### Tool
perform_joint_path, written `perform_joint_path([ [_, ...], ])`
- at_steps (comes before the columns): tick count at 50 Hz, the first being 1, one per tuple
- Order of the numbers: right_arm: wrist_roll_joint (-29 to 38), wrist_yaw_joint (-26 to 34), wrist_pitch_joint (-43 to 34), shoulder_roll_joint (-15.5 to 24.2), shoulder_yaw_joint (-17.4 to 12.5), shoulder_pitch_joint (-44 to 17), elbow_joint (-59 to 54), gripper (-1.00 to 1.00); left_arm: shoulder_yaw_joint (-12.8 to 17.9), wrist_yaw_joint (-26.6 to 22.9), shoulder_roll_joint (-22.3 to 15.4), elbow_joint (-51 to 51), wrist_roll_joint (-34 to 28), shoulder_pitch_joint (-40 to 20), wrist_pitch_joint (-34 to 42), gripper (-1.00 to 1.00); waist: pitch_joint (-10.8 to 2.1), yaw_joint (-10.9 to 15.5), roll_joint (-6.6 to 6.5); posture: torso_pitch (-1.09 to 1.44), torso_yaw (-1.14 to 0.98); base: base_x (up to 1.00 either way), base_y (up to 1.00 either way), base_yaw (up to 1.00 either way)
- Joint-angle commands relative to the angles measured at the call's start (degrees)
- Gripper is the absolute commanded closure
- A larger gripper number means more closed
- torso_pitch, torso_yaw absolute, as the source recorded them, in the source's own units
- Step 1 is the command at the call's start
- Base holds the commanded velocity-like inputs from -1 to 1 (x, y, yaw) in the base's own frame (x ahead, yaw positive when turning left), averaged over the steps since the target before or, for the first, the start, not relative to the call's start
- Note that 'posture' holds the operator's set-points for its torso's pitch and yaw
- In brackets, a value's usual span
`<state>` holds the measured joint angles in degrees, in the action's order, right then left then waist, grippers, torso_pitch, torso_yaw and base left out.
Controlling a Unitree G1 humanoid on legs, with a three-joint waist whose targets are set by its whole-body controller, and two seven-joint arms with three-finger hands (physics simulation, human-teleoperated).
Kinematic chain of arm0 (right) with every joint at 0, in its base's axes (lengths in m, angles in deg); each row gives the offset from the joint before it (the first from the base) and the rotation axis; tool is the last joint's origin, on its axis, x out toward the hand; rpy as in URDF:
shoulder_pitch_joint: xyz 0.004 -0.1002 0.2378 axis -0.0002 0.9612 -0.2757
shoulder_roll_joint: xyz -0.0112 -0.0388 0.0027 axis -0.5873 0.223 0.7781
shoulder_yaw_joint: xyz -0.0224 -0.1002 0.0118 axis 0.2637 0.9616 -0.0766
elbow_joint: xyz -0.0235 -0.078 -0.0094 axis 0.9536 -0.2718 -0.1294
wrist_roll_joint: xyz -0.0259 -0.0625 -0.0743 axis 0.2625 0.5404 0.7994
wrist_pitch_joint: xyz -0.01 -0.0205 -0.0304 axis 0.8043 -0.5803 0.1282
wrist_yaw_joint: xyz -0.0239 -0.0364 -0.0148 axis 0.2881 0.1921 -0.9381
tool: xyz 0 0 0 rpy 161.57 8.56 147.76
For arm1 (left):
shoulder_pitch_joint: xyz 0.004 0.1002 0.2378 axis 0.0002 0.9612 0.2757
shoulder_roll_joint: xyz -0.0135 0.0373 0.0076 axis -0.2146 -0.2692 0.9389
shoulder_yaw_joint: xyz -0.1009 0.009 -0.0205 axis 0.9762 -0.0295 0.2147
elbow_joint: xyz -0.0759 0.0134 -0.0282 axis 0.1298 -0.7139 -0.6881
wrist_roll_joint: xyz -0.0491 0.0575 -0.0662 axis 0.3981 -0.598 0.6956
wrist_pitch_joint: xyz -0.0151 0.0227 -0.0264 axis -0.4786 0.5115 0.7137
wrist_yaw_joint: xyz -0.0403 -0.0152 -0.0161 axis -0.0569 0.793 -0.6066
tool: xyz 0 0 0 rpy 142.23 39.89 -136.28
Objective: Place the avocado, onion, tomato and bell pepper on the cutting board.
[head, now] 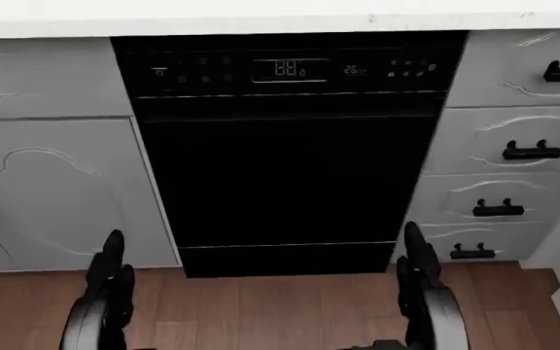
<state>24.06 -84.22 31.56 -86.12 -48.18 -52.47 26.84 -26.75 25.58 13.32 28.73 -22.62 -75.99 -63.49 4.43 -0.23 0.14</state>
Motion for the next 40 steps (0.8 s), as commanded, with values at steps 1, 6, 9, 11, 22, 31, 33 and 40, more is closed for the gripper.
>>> perform_joint_path([
  [1, 0.2, 0.37, 3.35, 0.42, 0.2, -1.73, 5.54, -1.0, -0.55, -1.22, 0.21, 6.53, 1.41, -1.05, -2.25, -1.0, -0.05, -0.12, 0.45, 0.0, 0.0, 0.0, 0.0, 0.0],
  [6, 0.93, 1.64, 2.46, 0.7, 0.51, -1.6, 7.58, -1.0, -0.81, -1.67, 0.05, 9.08, 1.45, -0.6, -0.93, -1.0, -2.38, 0.47, 0.49, 0.0, 0.0, 0.0, 0.0, 0.0],
  [9, 1.21, 1.68, 1.97, 0.69, 0.1, -2.25, 8.04, -1.0, -0.45, -1.79, -0.18, 10.36, 1.3, -0.94, -0.18, -1.0, -4.23, 0.48, 0.42, 0.0, 0.0, 0.0, 0.0, 0.0],
  [11, 1.63, 2.05, 1.77, 1.01, -0.01, -2.34, 9.41, -1.0, -0.11, -1.8, -0.47, 11.16, 0.88, -1.33, -0.1, -1.0, -4.38, 0.46, 0.38, 0.0, 0.0, 0.0, 0.0, 0.0],
  [22, -0.47, 3.83, -5.36, 2.78, -3.33, -6.04, 18.42, -1.0, 3.43, -3.17, -2.01, 21.03, 2.27, -3.55, 4.6, -1.0, -5.16, 0.48, 0.26, 0.0, 0.0, 0.0, 0.0, 0.0],
  [31, -2.97, 5.14, -13.73, 5.87, -7.41, -11.01, 26.23, -1.0, 8.81, -3.13, -5.44, 29.47, 4.5, -8.03, 13.2, -1.0, -5.13, 0.44, 0.15, 0.0, 0.0, 0.0, 0.0, 0.0],
  [33, -3.44, 5.47, -14.93, 6.6, -8.09, -12.01, 27.14, -1.0, 10.08, -3.47, -6.41, 30.59, 5.12, -9.11, 15.0, -1.0, -4.88, 0.44, 0.16, 0.0, 0.0, 0.0, 0.0, 0.0],
  [40, -5.05, 6.87, -18.45, 9.1, -10.31, -15.05, 29.86, -1.0, 14.62, -3.36, -10.41, 36.9, 6.64, -13.4, 21.56, -1.0, -4.48, 0.33, 0.02, 0.0, 0.0, 0.0, 0.0, 0.0],
])
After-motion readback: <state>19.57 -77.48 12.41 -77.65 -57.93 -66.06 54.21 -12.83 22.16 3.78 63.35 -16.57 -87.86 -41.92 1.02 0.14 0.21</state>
